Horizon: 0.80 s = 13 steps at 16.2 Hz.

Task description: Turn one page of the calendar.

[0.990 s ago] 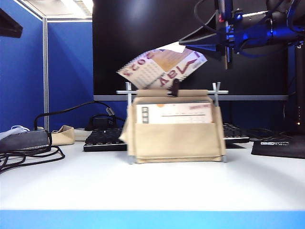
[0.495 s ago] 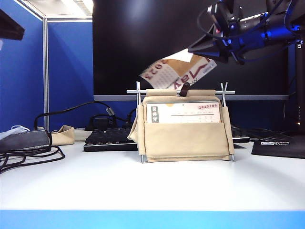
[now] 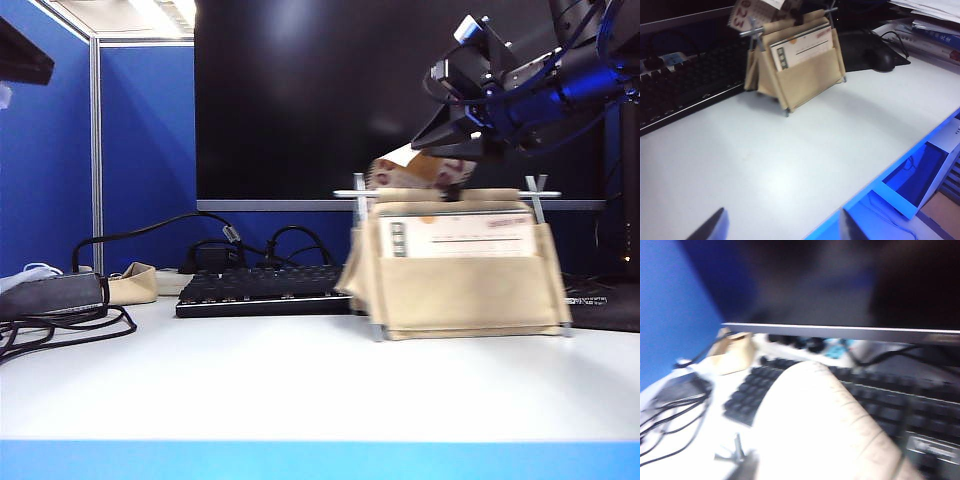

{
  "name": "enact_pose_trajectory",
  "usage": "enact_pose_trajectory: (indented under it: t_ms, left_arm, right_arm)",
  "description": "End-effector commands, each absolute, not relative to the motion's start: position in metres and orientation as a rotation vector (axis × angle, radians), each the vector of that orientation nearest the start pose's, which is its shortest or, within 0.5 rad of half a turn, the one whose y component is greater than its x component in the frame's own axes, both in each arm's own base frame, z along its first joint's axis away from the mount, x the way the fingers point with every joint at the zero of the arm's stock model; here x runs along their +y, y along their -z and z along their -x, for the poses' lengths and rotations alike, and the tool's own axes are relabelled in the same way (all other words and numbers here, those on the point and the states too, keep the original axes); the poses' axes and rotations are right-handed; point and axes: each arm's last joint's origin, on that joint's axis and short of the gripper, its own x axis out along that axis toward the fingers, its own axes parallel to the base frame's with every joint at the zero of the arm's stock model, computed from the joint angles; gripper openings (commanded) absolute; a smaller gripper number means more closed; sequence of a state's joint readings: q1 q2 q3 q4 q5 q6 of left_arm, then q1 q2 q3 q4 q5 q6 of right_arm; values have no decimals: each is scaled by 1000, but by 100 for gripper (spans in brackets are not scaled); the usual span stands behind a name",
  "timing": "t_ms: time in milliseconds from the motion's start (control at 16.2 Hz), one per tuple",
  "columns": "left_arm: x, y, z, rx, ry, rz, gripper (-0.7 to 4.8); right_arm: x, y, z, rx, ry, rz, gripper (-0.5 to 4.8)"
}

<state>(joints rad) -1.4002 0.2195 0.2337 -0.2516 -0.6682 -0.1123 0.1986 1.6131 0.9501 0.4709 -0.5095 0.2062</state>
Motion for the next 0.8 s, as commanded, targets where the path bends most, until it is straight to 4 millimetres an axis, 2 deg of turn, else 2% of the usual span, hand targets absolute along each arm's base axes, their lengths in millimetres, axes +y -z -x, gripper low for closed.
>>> enact_pose_trajectory:
  t_ms: [62,186,309,433,804]
  left_arm:
    - [-90,-204,-33,170,736,-88,292]
    - [-90,-204,-33,179,734,-75,292]
    - [-90,-203,-33,188,732,-75,292]
    - [-90,-201,-33,199,730,-81,292]
    - [-90,-201,-33,206,745,-85,292]
  right_arm:
    - [74,-248,-344,257,-627,-233,181]
    - [58,-255,-345,230,-572,-250,181]
    - [42,-266,-343,188,-535,-304,248]
    - [33,-277,-339,150,-519,-303,248]
    - [33,-289,-335,115,-522,-297,249]
